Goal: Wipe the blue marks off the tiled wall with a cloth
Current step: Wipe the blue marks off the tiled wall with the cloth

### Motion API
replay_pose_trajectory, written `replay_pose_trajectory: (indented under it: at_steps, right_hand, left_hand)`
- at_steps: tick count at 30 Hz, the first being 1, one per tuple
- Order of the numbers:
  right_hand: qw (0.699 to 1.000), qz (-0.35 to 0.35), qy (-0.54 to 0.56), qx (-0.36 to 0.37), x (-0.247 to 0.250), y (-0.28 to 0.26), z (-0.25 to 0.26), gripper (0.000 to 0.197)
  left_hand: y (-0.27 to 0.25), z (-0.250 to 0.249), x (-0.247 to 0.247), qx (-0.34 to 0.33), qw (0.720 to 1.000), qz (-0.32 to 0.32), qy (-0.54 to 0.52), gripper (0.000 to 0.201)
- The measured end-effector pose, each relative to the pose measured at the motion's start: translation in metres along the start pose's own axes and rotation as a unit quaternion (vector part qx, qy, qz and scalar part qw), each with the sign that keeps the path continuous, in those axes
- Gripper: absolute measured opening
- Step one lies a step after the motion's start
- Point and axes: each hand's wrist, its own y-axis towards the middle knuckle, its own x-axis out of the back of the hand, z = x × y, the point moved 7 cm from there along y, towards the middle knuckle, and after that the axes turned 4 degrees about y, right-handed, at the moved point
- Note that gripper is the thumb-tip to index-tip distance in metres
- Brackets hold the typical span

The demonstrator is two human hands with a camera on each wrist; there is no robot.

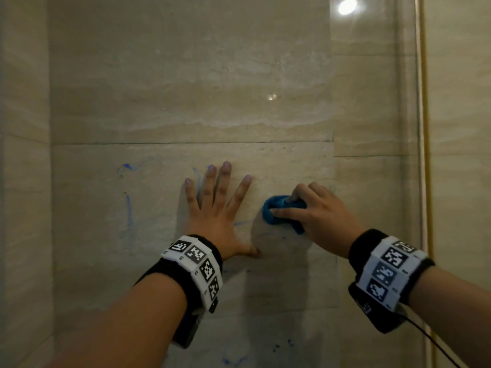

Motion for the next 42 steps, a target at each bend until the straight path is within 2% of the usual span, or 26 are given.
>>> replay_pose_trajectory:
  at_steps: [4, 6, 9, 14, 16, 20, 23, 26, 31, 36, 42]
  right_hand:
    - [0.991, -0.078, 0.009, -0.105, 0.018, 0.016, -0.025, 0.035]
    - [0.987, -0.1, 0.011, -0.122, 0.019, 0.022, -0.024, 0.036]
    - [0.993, -0.071, 0.005, -0.093, 0.009, 0.02, -0.01, 0.045]
    - [1.0, 0.011, 0.013, 0.007, -0.006, 0.001, 0.008, 0.051]
    - [1.0, 0.012, 0.005, 0.008, -0.001, 0.0, 0.002, 0.052]
    - [0.994, -0.073, 0.005, -0.085, 0.025, 0.011, -0.034, 0.031]
    - [0.981, -0.122, -0.008, -0.15, 0.04, 0.022, -0.062, 0.033]
    - [0.976, -0.132, -0.019, -0.172, 0.046, 0.028, -0.078, 0.033]
    - [0.983, -0.122, -0.044, -0.134, 0.039, 0.012, -0.063, 0.035]
    - [0.993, -0.07, -0.064, -0.068, 0.012, -0.026, -0.03, 0.036]
    - [0.991, -0.086, -0.041, -0.093, 0.018, -0.018, -0.038, 0.038]
  left_hand:
    - [0.0, 0.0, -0.001, 0.005, 1.0, 0.008, 0.01, 0.143]
    - [0.0, -0.001, 0.0, 0.005, 1.0, 0.013, 0.01, 0.143]
    - [0.0, -0.001, 0.0, 0.005, 1.0, 0.014, 0.005, 0.142]
    - [0.0, -0.001, -0.001, 0.005, 1.0, 0.014, 0.01, 0.142]
    - [0.001, 0.0, -0.002, 0.001, 1.0, 0.011, 0.006, 0.142]
    - [0.0, 0.0, 0.001, -0.003, 1.0, -0.001, 0.008, 0.143]
    - [-0.001, -0.001, 0.0, 0.004, 1.0, 0.02, 0.014, 0.142]
    - [-0.001, -0.001, 0.0, 0.005, 1.0, 0.024, 0.018, 0.142]
    - [0.0, -0.001, 0.0, 0.004, 1.0, 0.015, 0.01, 0.143]
    - [0.0, -0.001, 0.0, 0.009, 1.0, 0.024, 0.017, 0.142]
    - [-0.002, -0.001, 0.001, 0.006, 0.999, 0.03, 0.014, 0.142]
